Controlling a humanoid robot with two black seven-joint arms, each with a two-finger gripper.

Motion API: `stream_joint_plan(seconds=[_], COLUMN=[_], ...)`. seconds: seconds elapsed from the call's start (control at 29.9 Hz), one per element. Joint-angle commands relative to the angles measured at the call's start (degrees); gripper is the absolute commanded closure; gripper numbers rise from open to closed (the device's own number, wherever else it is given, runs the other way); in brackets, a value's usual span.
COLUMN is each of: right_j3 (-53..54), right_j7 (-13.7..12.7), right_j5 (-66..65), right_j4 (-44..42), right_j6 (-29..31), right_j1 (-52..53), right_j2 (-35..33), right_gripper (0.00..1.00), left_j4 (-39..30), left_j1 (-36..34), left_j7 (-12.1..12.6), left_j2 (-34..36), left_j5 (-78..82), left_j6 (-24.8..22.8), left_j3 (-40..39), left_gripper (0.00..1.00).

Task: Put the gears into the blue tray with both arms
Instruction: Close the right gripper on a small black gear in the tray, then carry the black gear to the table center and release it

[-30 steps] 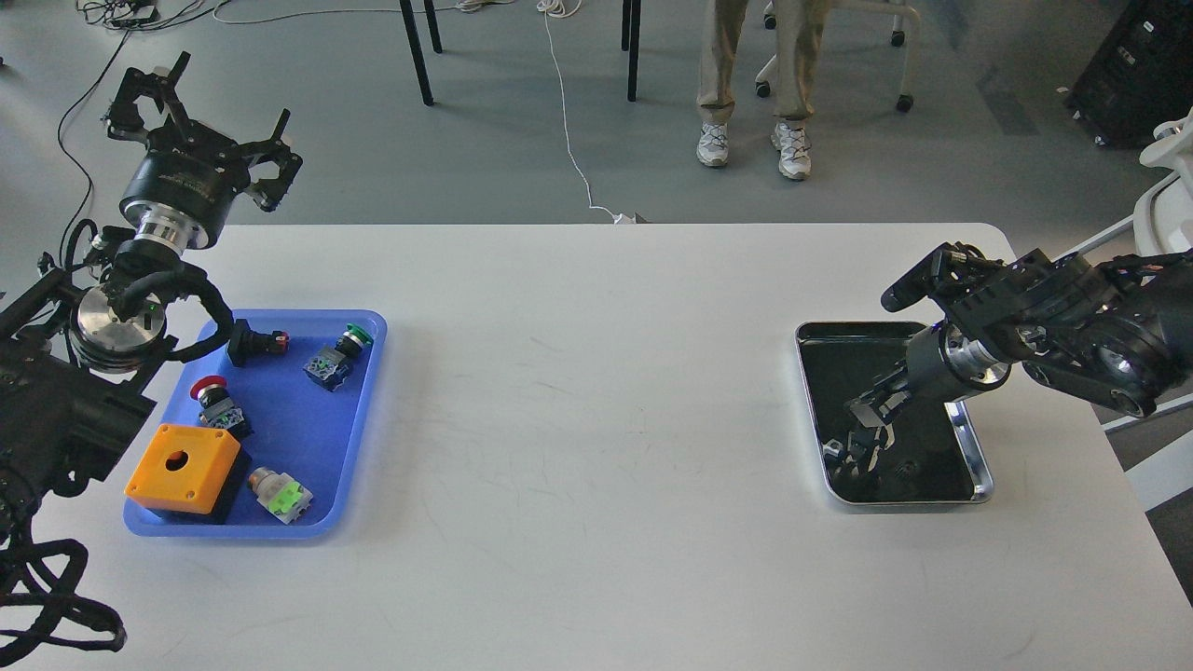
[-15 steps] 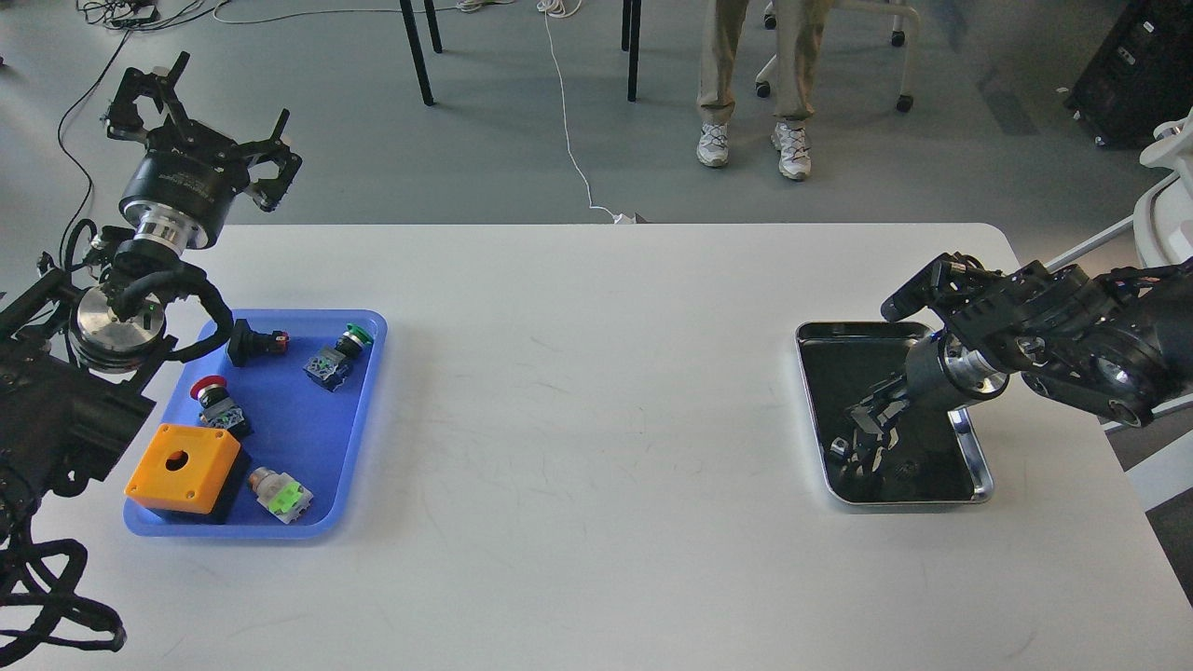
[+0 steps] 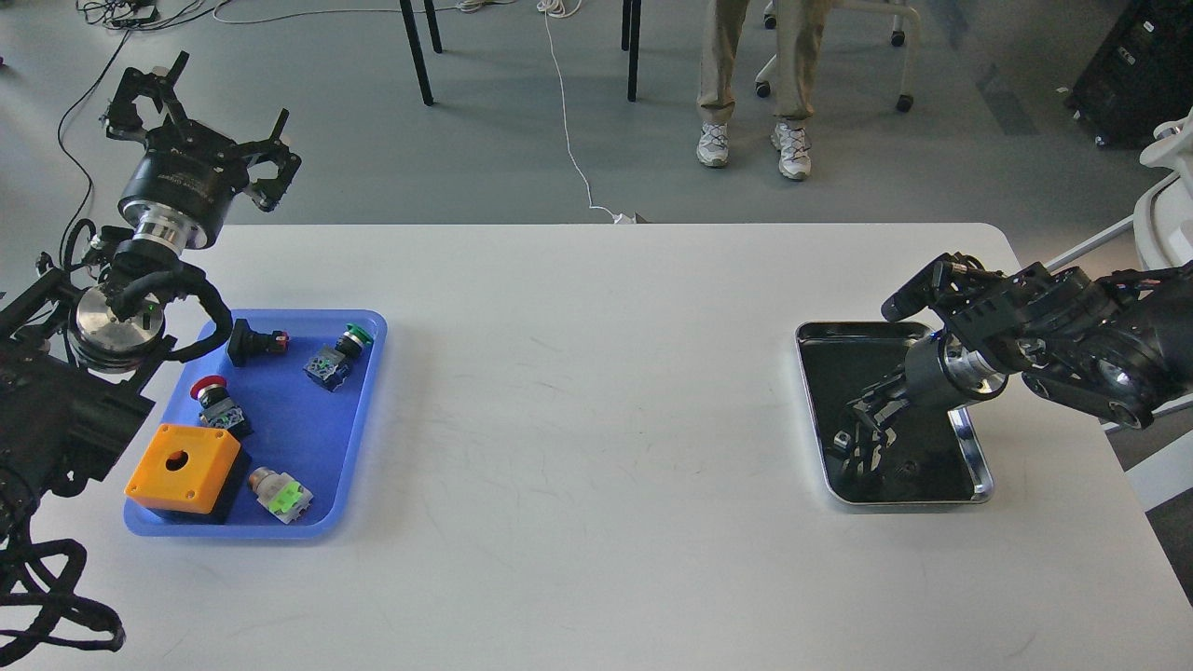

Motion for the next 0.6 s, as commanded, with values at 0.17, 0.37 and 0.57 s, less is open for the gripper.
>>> stream_joint_plan(seconds=[0.17,0.37,0.57], right_j3=[0.00,0.17,3.16], right_j7=[0.19,0.46,0.55], right_j5=[0.00,0.26,0.61], right_j4=[0.29,0.65,2.75], right_j6=[0.07,-0.02,-0.02], right_j1=[0.34,3.49,10.70], right_j2=[-0.48,-2.33,-2.77], right_gripper=[0.78,0.79,0.79], left_j4=[0.00,0.00,0.00], left_j1=[0.00,0.00,0.00], left_j7=[0.00,0.00,0.09], left_j2=[0.25,1.13,1.49], left_j5=[-0.08,-0.08,-0.08], left_j6=[0.00,0.00,0.00], left_j3=[0.00,0.00,0.00], left_gripper=[0.02,0.02,0.02])
